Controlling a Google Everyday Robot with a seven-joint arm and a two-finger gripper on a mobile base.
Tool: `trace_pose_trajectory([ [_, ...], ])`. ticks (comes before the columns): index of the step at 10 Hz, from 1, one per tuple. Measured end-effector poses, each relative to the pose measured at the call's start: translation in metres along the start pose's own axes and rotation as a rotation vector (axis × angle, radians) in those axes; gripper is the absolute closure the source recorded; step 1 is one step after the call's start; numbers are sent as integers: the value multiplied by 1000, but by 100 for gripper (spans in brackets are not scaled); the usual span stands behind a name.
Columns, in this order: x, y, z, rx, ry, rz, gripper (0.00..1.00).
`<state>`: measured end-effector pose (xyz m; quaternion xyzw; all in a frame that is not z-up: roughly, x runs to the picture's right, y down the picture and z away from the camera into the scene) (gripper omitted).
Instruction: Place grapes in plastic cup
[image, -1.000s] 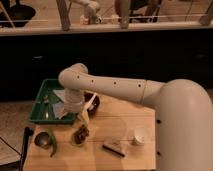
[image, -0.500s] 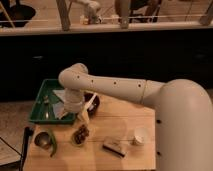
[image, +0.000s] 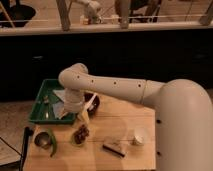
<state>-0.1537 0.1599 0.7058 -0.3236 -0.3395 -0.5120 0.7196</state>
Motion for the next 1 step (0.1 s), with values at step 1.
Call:
trace_pose_trajectory([
  [1, 0, 0, 0, 0, 0, 0, 20],
])
